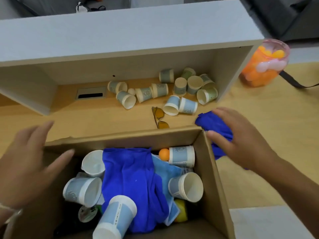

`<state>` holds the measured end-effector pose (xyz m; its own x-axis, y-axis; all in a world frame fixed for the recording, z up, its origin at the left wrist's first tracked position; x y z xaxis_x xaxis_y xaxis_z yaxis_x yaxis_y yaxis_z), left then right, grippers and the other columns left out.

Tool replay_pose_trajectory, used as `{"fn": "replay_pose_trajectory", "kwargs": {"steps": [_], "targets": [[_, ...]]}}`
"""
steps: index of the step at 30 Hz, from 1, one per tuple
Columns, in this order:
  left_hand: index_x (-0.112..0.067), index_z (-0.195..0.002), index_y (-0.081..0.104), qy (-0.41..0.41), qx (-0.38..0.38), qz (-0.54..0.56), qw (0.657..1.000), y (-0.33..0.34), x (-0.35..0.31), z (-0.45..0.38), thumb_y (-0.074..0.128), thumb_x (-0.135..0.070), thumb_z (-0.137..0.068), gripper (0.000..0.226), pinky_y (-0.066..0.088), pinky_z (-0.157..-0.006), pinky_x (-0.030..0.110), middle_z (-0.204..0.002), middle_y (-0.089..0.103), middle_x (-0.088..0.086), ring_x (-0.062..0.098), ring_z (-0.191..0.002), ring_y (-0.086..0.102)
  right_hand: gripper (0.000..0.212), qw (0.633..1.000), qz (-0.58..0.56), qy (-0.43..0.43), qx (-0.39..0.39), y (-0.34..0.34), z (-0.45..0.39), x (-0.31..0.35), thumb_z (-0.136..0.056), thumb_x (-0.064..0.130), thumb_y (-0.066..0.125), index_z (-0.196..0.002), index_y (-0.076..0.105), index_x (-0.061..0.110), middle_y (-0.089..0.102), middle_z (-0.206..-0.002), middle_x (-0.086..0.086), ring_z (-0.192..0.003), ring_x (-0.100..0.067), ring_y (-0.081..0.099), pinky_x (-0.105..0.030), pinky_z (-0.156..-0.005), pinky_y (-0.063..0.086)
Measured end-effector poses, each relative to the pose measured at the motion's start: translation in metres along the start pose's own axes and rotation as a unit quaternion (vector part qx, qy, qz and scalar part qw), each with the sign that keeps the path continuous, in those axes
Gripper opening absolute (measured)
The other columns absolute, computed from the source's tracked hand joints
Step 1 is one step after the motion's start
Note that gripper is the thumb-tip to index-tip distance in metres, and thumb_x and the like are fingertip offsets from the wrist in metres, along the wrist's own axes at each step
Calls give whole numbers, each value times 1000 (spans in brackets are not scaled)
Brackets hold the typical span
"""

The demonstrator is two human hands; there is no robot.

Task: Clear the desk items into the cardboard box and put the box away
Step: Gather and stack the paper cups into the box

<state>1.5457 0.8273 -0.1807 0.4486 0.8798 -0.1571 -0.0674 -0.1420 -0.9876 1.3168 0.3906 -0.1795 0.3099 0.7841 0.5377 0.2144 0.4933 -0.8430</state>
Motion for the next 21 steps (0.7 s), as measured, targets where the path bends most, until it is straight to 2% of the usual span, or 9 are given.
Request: {"fn": "replay_pose_trajectory", "kwargs": {"steps": [2,4,8,10,11,12,13,15,21], "targets": [[-36,-145,29,45,11,19,999,-36,-111,-21,65,-51,-79,76,43,-100,48,-141,43,5,26,-127,43,66,999,41,16,19,-1,-13,-25,-87,46,56,-146,37,23,37,-151,2,-138,-16,31,-30,-110,25],[-27,-142,37,79,45,60,994,-32,-174,-54,64,-44,-83,67,38,-102,40,-141,42,4,22,-128,42,70,992,114,8,55,9,-23,-42,-87,42,60,-149,32,22,31,-154,-2,-139,-21,29,-31,-110,24],[-28,-143,38,92,235,39,967,57,-241,-115,59,-51,-85,66,38,-101,33,-145,42,0,20,-129,44,84,970,196,17,146,41,-35,-72,-85,52,62,-152,17,27,17,-159,-4,-144,-24,18,-35,-114,19],[-24,-140,44,95,301,-15,949,98,-264,-136,56,-52,-87,60,42,-95,32,-139,50,3,24,-122,50,92,957,224,26,181,57,-40,-86,-82,58,61,-153,9,31,10,-160,-4,-146,-23,11,-38,-116,18],[-20,-131,53,91,316,-39,943,115,-271,-145,54,-51,-88,53,45,-89,32,-130,57,7,26,-114,56,96,953,232,31,194,65,-41,-93,-80,60,62,-153,6,32,8,-161,-4,-146,-24,9,-40,-117,18],[-15,-112,61,84,327,-59,939,130,-275,-153,52,-51,-88,44,47,-79,32,-115,63,10,26,-100,60,99,949,237,38,203,71,-42,-99,-79,62,62,-153,4,32,6,-161,-4,-146,-24,8,-42,-117,18],[-14,-91,61,72,335,-75,937,144,-275,-160,50,-52,-88,39,46,-69,30,-98,64,10,25,-85,59,100,946,241,44,212,77,-43,-105,-78,63,62,-153,3,32,5,-161,-4,-147,-24,6,-43,-116,19],[-15,-71,51,47,340,-95,934,166,-270,-170,49,-52,-87,40,42,-59,28,-76,57,7,21,-67,53,103,937,255,54,232,88,-43,-113,-76,64,63,-152,0,32,1,-161,-5,-147,-25,3,-46,-116,20],[-9,-71,56,26,375,-134,917,203,-270,-182,47,-41,-91,39,40,-51,26,-64,51,8,21,-54,48,111,921,269,64,273,118,-36,-134,-73,64,67,-152,-5,35,-8,-161,-4,-148,-27,-4,-50,-116,20]]}}
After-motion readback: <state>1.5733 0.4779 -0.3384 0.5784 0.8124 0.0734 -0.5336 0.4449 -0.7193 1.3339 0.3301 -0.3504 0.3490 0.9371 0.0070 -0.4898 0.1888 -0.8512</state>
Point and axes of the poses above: each hand's wrist, its own z-axis away from the middle knuckle, its own y-axis out of the palm, x = y × z, the point moved 9 cm from there along -z, towards the middle knuckle
